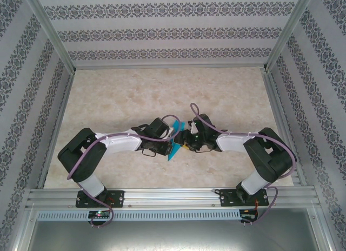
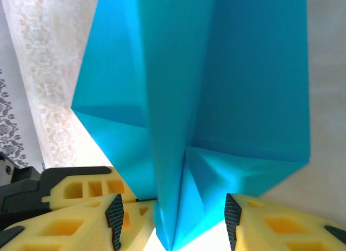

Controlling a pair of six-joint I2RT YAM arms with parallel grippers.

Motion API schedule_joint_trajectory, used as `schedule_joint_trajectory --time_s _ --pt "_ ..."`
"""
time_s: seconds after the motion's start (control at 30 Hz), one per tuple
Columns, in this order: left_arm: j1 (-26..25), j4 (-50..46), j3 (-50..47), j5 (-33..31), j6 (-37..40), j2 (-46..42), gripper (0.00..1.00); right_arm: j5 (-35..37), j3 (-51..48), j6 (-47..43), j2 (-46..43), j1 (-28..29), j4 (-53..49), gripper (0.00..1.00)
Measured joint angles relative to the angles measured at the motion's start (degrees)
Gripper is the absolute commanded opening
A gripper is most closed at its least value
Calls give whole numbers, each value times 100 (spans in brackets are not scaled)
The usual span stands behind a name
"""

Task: Fold a paper plane with a square sheet of paper (pick it up from the middle)
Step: Turn over the paper plane at the center of the table.

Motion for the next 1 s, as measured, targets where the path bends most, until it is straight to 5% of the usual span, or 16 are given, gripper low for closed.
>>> schedule_joint_trajectory --time_s 0.33,1.0 --pt "149 273 -184 289 -170 -144 11 -4 26 181 236 79 269 49" --pt "450 664 -472 745 -450 -293 11 7 402 264 516 275 39 20"
